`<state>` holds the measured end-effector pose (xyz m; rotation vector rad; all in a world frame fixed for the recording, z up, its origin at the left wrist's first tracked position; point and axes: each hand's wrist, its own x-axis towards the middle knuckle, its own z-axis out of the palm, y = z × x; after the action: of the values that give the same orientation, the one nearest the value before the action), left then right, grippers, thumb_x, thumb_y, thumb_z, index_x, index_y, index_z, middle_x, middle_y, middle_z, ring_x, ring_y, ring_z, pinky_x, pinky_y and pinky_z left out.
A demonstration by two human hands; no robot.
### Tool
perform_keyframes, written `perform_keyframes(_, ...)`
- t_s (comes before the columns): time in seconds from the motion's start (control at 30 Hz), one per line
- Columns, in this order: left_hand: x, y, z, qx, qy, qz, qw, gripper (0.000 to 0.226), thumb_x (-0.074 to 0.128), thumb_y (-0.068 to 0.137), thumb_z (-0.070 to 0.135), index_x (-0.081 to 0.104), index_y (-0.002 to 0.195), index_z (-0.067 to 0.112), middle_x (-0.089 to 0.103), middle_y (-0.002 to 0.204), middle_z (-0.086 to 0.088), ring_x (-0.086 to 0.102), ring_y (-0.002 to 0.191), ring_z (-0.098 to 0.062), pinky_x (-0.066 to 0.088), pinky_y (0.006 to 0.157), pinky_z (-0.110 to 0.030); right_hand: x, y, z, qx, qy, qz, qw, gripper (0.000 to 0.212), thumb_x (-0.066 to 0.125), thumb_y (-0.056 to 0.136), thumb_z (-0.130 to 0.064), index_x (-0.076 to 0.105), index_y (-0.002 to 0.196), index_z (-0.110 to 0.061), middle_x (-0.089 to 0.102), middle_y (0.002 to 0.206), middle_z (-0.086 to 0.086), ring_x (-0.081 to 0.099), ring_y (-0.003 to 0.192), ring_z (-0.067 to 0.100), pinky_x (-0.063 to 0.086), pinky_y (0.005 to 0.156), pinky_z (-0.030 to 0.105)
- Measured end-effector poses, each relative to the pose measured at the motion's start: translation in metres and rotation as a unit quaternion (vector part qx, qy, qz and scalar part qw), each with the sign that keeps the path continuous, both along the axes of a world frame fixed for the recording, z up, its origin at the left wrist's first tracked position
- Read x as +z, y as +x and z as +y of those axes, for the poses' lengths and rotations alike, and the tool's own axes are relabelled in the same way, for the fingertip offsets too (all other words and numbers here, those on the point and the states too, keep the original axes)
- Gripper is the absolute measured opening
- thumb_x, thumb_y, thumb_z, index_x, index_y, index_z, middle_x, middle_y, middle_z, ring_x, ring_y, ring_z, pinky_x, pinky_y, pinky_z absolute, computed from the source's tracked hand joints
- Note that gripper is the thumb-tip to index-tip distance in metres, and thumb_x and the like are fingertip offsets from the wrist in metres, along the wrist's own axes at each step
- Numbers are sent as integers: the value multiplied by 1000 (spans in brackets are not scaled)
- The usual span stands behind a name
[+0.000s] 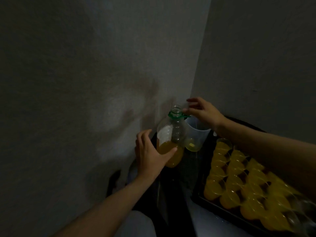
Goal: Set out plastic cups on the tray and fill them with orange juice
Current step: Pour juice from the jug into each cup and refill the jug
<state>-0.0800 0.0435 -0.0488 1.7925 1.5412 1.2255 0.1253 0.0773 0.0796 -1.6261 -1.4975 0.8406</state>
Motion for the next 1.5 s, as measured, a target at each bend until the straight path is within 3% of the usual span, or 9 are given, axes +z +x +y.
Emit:
perform_keyframes(0.23, -23, 19, 16, -56, -134, 21, 989, 152, 91, 50, 64, -5, 161, 23, 3, 168, -4, 11, 154, -25, 25, 122, -47, -19, -13, -10, 65, 144, -328, 931, 36, 76, 84, -32, 65, 118, -24, 52, 116, 1, 48, 108, 17, 43, 85, 29)
perform_keyframes(0.33, -39, 34, 20, -60, -146, 27, 987, 159, 83, 41, 77, -4, 161, 19, 11, 166, -12, 17, 153, -29, 27, 122, -47, -19, -12, -9, 60, 172, -386, 904, 26, 71, 90, -31, 72, 114, -20, 62, 109, 2, 50, 101, 18, 41, 79, 31)
perform_keyframes(0.57, -73, 55, 29, -14, -40, -9, 999, 149, 77, 47, 80, 11, 160, 9, 31, 157, -19, 38, 140, -37, 36, 115, -52, -6, -2, -1, 83, 192, -339, 917, 15, 69, 94, -22, 76, 106, -15, 68, 90, -8, 57, 81, 4, 37, 70, 2)
perform_keyframes(0.7, -83, 53, 49, -50, -94, -95, 990, 152, 96, 45, 52, 4, 162, 23, 26, 164, -7, 30, 149, -26, 30, 121, -51, 1, 2, 13, 104, 184, -330, 920, 16, 65, 96, -25, 74, 102, -14, 73, 82, 1, 63, 74, 12, 43, 68, 13)
perform_keyframes(0.83, -110, 41, 93, -106, -178, -140, 968, 141, 91, 26, 74, 30, 149, 42, 46, 152, 3, 45, 141, -23, 42, 113, -49, -4, 6, 16, 102, 189, -338, 916, 13, 64, 96, -24, 72, 103, -16, 73, 84, -1, 67, 77, 12, 52, 73, 30)
perform_keyframes(0.97, -76, 35, 89, -105, -165, -36, 980, 125, 100, 34, 49, 36, 140, 30, 52, 141, 0, 51, 132, -22, 45, 109, -50, -5, 8, 14, 87, 174, -307, 932, 14, 62, 98, -21, 71, 107, -15, 72, 89, -4, 67, 78, 7, 49, 68, 14)
perform_keyframes(1.07, -56, 32, 84, -115, -154, 11, 981, 131, 96, 36, 53, 31, 146, 27, 45, 147, 1, 44, 137, -22, 43, 111, -53, 2, 16, 13, 63, 161, -285, 943, 17, 60, 99, -21, 69, 111, -12, 69, 94, -6, 65, 77, -2, 47, 66, 6)
perform_keyframes(1.23, -30, 20, 81, -127, -82, 76, 986, 127, 97, 51, 47, 28, 153, 14, 37, 151, -4, 36, 140, -21, 34, 116, -38, 12, 33, 13, 9, 166, -273, 948, 20, 58, 100, -26, 67, 111, -12, 69, 90, -3, 65, 76, -2, 52, 70, 12)
perform_keyframes(1.5, 19, 1, 93, -185, -55, 199, 961, 135, 95, 50, 58, 29, 155, 5, 36, 155, -11, 34, 144, -29, 30, 120, -40, 22, 48, 13, -49, 196, -254, 946, 21, 62, 98, -25, 73, 107, -10, 75, 86, 7, 72, 76, 8, 59, 76, 24)
